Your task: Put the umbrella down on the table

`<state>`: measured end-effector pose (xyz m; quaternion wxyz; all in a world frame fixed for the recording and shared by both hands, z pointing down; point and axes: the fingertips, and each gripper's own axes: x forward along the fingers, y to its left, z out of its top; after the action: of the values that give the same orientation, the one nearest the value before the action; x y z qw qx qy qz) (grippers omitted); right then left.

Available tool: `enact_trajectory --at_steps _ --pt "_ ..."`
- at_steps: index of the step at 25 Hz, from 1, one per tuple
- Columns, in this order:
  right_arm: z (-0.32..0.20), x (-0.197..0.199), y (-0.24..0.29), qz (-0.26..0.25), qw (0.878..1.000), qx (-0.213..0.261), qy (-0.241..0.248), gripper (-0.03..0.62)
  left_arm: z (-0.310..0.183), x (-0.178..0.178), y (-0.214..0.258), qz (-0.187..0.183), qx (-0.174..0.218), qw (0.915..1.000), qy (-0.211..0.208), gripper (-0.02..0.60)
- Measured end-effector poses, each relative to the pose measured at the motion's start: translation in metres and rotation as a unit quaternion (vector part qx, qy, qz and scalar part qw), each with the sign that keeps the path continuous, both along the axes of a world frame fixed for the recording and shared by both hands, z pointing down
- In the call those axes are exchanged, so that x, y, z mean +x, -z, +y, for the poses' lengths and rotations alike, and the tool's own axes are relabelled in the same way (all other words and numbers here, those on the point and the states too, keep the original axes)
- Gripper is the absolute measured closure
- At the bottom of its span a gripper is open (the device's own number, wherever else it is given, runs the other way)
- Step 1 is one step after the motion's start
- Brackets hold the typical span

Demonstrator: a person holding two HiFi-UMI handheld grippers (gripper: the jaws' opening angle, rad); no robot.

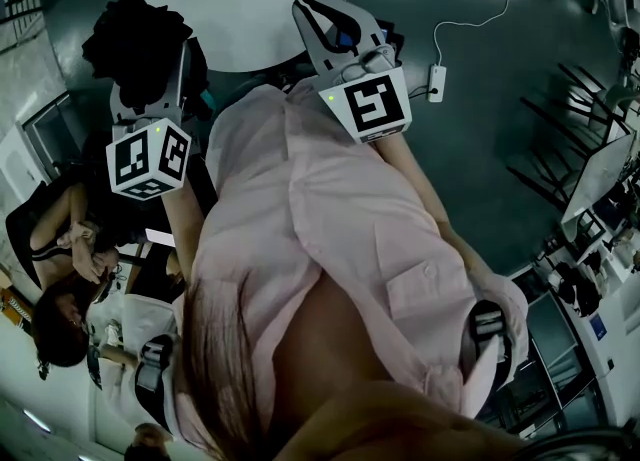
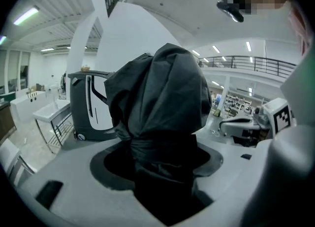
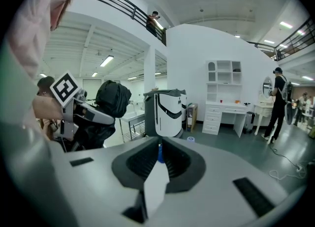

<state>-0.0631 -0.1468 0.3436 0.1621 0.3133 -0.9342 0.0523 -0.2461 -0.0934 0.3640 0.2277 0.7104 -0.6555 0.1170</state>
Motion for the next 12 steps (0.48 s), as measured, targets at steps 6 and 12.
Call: enact_trajectory --at_steps 6,12 --pt "-0.006 0.002 -0.002 0.004 1.000 -0.003 -0.019 0.553 -0.025 0.002 -0.066 -0.039 -0.085 0.9937 -0.061 0.268" --pt "-0.010 0.021 0.000 0.009 0.999 -0.005 -0.047 0.553 -0.052 0.032 -0.129 -0.021 -0.159 0.9810 -0.108 0.268"
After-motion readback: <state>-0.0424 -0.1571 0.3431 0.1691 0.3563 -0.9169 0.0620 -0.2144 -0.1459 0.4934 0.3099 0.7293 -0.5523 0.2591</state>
